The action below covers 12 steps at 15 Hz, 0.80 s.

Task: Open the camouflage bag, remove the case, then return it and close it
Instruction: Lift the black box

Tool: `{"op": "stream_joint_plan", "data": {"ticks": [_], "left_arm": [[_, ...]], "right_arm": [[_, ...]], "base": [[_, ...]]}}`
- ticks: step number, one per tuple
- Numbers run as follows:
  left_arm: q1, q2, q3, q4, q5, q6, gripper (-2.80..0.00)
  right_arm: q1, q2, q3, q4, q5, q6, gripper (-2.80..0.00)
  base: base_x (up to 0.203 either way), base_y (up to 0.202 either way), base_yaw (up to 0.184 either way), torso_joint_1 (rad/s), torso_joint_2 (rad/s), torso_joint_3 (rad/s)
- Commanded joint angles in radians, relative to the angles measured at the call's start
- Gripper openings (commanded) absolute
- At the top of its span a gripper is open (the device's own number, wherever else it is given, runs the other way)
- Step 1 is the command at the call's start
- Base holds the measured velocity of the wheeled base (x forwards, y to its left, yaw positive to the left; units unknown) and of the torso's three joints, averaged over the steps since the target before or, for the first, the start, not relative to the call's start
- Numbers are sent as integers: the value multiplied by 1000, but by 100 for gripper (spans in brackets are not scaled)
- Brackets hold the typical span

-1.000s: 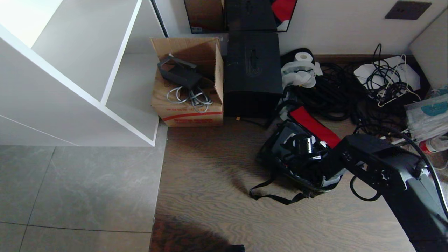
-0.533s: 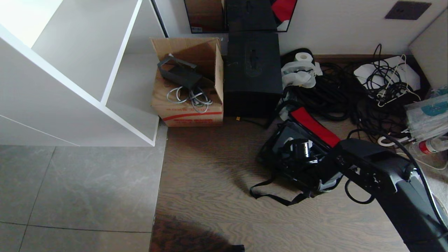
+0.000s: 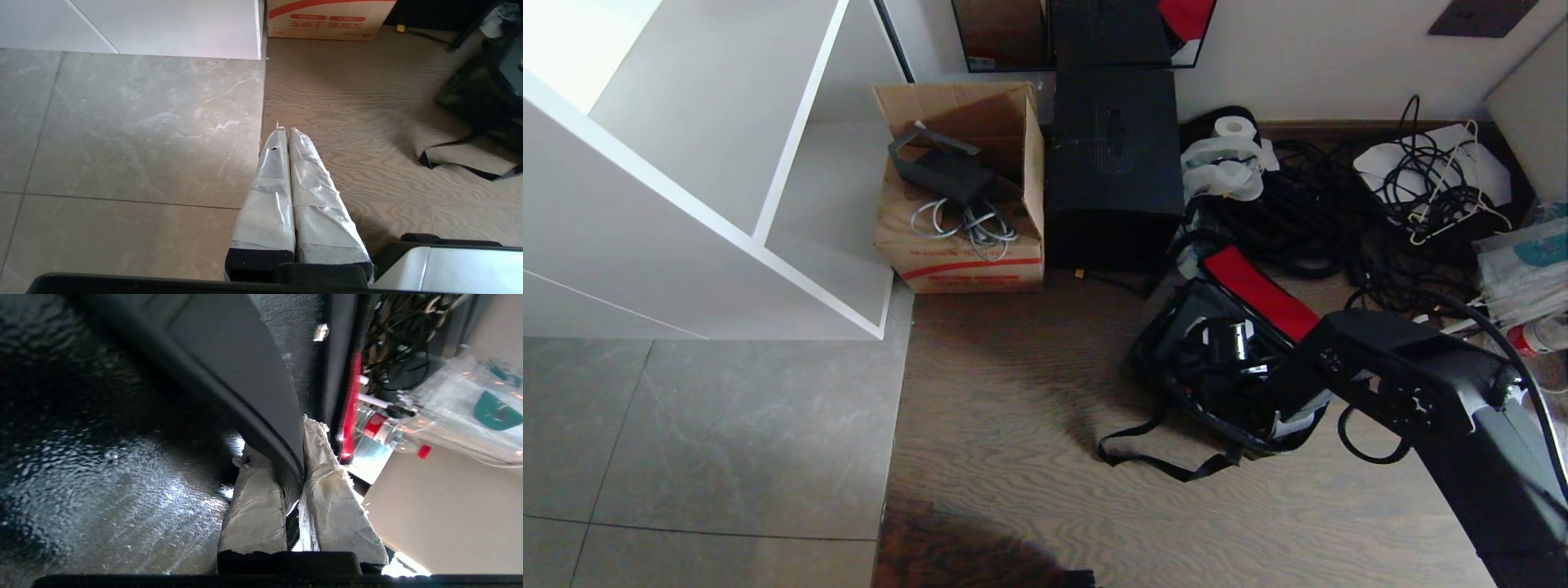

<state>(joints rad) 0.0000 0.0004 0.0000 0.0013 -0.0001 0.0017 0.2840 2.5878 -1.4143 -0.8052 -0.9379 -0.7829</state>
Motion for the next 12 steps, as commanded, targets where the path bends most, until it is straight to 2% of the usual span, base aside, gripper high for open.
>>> {"op": "stream_joint_plan", "data": {"ticks": [1,6,12], "left_arm": [[0,0,0,0,0,0,-280],[0,0,0,0,0,0,-280],[0,0,-1,0,0,0,-280]], "right_arm": [[31,-114,7,-25,-15,-31,-280],[80,-231,71,-26,-19,-74,-280],[80,-293,106,-26,-18,-97,-280]], "base": [[0,0,0,0,0,0],[0,0,0,0,0,0],[0,0,0,0,0,0]]}}
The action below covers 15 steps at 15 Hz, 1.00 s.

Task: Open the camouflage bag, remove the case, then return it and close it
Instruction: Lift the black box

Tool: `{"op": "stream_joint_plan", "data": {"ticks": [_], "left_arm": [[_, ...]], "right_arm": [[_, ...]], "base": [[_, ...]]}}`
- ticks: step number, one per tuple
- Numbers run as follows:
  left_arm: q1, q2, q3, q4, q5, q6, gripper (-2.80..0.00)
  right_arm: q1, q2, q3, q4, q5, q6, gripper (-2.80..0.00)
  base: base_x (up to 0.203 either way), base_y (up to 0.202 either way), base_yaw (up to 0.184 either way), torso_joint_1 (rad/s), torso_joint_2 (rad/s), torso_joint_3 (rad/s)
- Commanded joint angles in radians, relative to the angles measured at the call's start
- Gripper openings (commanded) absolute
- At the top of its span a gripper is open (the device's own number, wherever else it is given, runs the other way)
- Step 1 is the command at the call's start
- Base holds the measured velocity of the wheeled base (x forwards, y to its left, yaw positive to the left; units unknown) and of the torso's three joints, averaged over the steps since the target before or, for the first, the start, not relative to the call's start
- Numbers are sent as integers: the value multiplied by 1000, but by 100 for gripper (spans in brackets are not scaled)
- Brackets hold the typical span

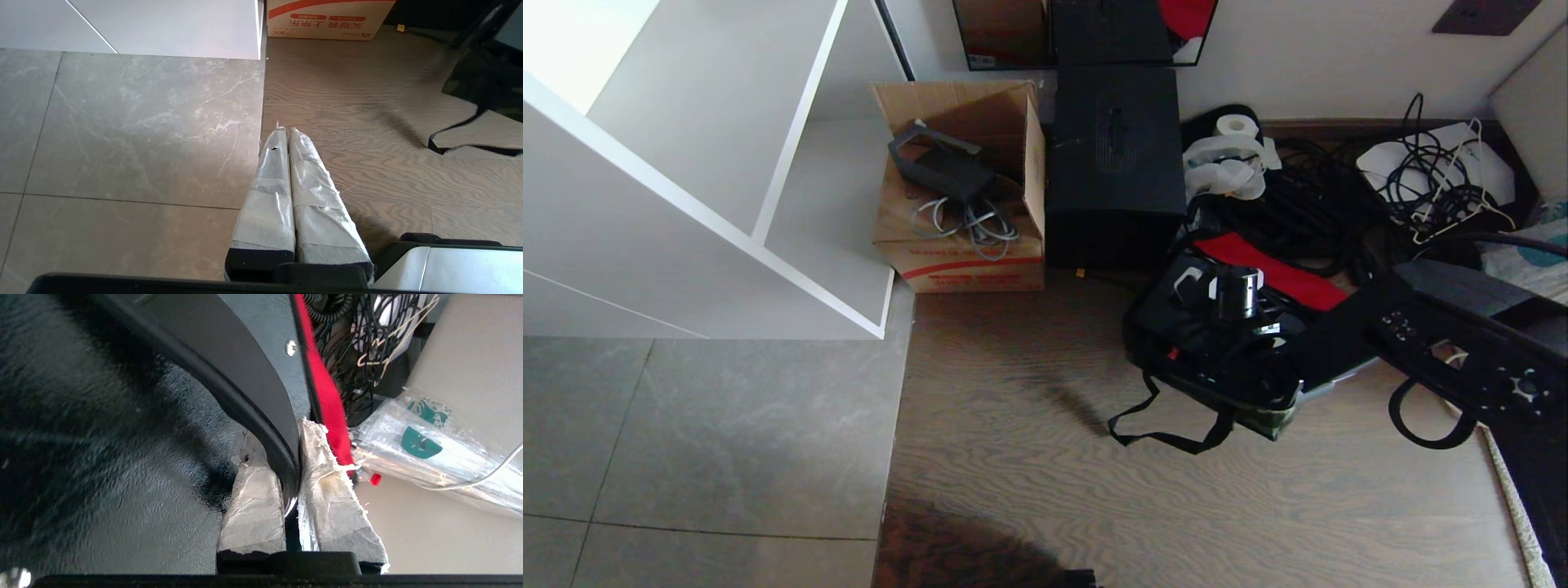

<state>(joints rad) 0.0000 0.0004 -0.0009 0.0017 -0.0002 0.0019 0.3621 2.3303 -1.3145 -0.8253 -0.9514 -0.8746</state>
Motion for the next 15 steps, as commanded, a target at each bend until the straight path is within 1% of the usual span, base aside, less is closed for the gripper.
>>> {"op": "stream_joint_plan", "data": {"ticks": [1,4,6,7,12,15], "left_arm": [[0,0,1,0,0,0,-280],[0,0,0,0,0,0,-280],[0,0,1,0,0,0,-280],[0,0,1,0,0,0,-280],[0,0,1,0,0,0,-280],[0,0,1,0,0,0,-280]], "right_arm": [[1,-30,24,0,-5,1,-280],[1,-8,40,-15,-1,21,-280],[3,34,43,-18,3,71,-280],[3,49,42,-21,4,79,-280],[5,163,1,-74,17,83,-280],[4,218,-1,-108,29,78,-280]], "base": [[0,0,0,0,0,0],[0,0,0,0,0,0],[0,0,0,0,0,0],[0,0,0,0,0,0],[0,0,0,0,0,0],[0,0,0,0,0,0]]}}
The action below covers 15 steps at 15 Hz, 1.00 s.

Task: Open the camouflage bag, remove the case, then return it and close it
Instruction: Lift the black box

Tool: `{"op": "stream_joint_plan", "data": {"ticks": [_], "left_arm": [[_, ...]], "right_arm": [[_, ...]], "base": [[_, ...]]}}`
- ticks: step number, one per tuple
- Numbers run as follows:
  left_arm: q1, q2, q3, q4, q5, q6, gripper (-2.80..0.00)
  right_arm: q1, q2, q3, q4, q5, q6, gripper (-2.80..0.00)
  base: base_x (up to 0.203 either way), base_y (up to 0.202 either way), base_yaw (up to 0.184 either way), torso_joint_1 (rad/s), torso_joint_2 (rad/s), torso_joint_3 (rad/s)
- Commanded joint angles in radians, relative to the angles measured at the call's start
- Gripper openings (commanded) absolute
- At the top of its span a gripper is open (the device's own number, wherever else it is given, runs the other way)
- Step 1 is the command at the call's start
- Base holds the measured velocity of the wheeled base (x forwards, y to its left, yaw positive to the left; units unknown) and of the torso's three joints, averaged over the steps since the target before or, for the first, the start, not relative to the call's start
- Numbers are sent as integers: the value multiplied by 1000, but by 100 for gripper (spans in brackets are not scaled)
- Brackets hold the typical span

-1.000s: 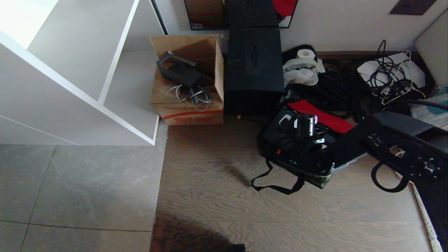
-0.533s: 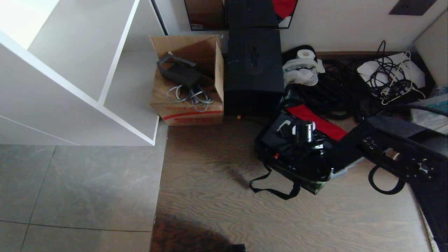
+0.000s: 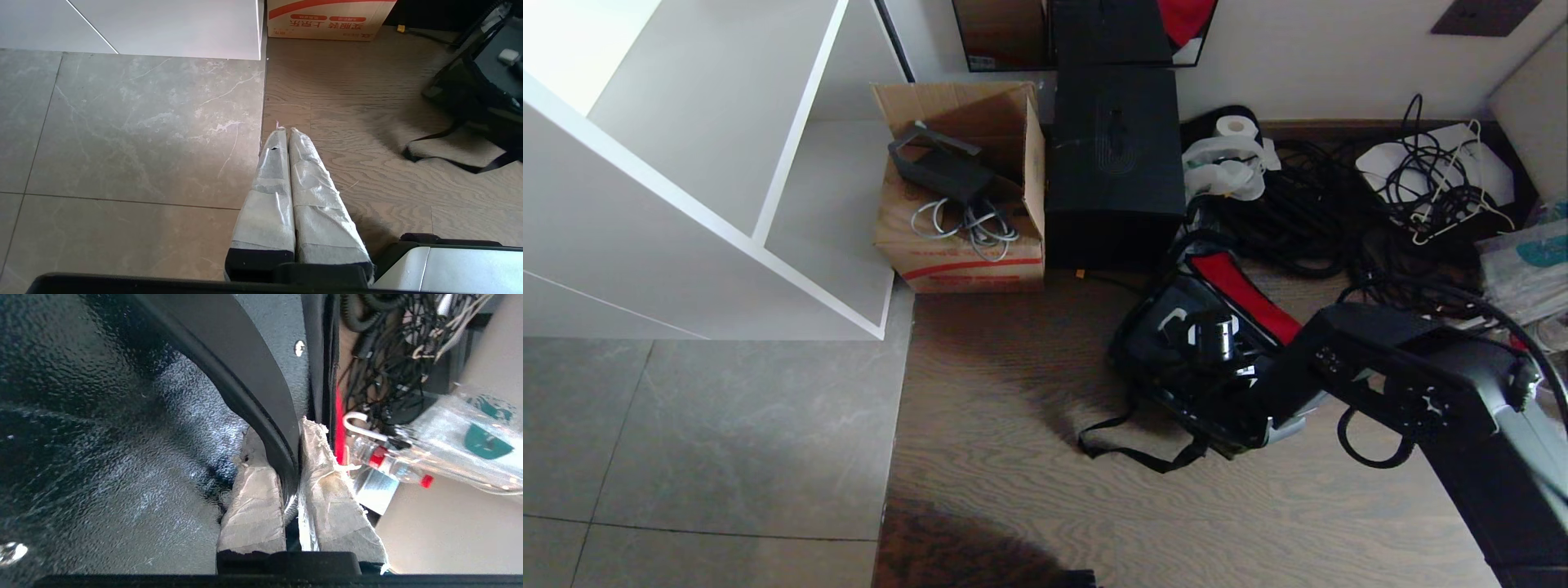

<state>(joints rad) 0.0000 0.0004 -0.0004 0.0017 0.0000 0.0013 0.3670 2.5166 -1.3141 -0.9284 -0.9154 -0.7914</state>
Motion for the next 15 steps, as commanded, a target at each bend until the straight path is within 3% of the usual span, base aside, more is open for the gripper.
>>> {"op": "stream_joint_plan", "data": {"ticks": [1,6,15], "left_arm": [[0,0,0,0,0,0,-280],[0,0,0,0,0,0,-280],[0,0,0,0,0,0,-280]], "right_arm": [[0,40,-11,-8,1,-14,-280],[0,55,-7,-38,4,-158,-280],[15,-124,66,-24,6,-166,-280]], "base": [[0,0,0,0,0,0],[0,0,0,0,0,0],[0,0,0,0,0,0]]}}
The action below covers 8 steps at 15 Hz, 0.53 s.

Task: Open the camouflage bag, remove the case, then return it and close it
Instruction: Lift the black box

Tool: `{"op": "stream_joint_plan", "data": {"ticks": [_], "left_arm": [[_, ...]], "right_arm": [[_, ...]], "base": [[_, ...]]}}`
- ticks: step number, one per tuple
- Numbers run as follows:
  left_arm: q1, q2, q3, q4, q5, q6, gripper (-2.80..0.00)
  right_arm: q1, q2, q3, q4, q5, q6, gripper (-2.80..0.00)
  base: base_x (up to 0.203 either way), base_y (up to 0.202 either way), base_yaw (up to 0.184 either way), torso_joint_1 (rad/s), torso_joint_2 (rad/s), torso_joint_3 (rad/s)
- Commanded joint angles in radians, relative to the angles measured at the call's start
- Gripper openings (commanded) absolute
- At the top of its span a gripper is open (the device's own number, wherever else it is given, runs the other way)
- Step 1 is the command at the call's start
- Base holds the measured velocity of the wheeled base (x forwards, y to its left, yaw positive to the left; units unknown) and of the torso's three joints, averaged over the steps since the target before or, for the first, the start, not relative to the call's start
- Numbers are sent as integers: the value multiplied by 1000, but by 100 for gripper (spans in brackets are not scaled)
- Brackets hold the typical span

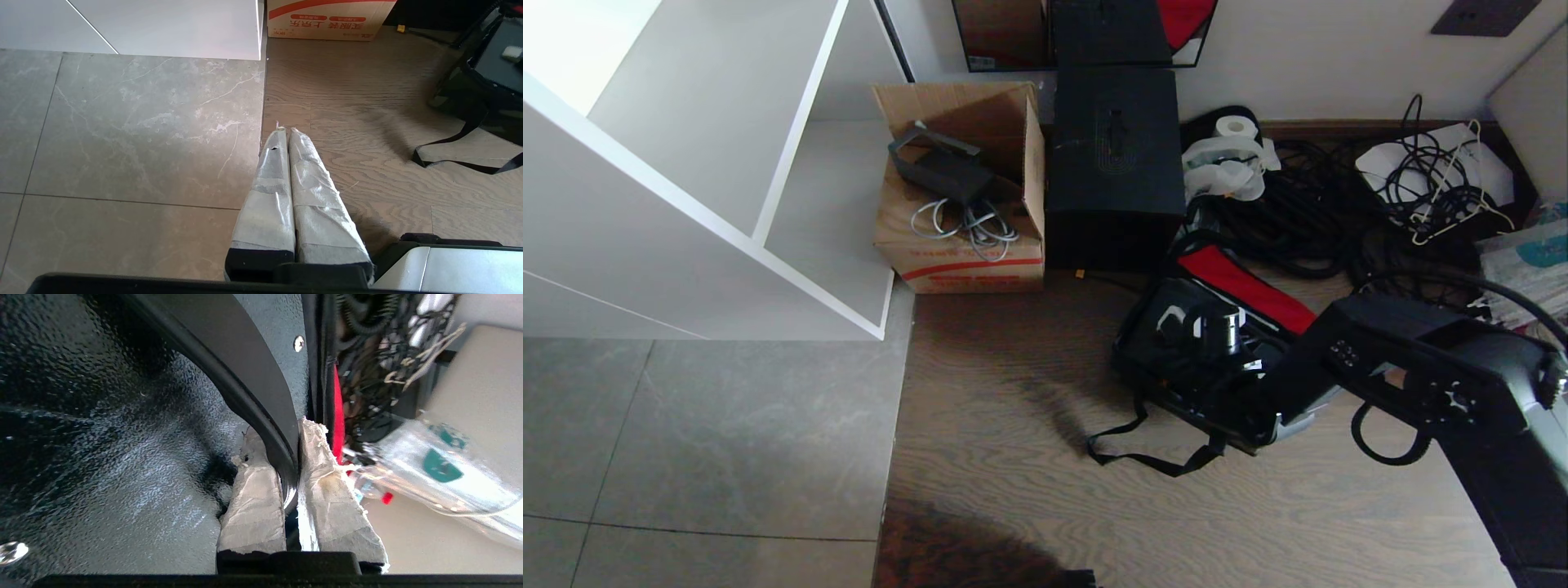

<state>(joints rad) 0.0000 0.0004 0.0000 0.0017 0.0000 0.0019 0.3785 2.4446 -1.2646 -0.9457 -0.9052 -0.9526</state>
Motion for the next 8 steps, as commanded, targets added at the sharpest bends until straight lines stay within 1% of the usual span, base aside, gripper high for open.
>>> {"op": "stream_joint_plan", "data": {"ticks": [1,3,8], "left_arm": [[0,0,0,0,0,0,-280],[0,0,0,0,0,0,-280],[0,0,0,0,0,0,-280]], "right_arm": [[5,-63,34,-7,-6,-3,-280],[5,-68,50,-14,-7,-1,-280],[3,-73,38,-19,-7,6,-280]], "base": [[0,0,0,0,0,0],[0,0,0,0,0,0],[0,0,0,0,0,0]]}}
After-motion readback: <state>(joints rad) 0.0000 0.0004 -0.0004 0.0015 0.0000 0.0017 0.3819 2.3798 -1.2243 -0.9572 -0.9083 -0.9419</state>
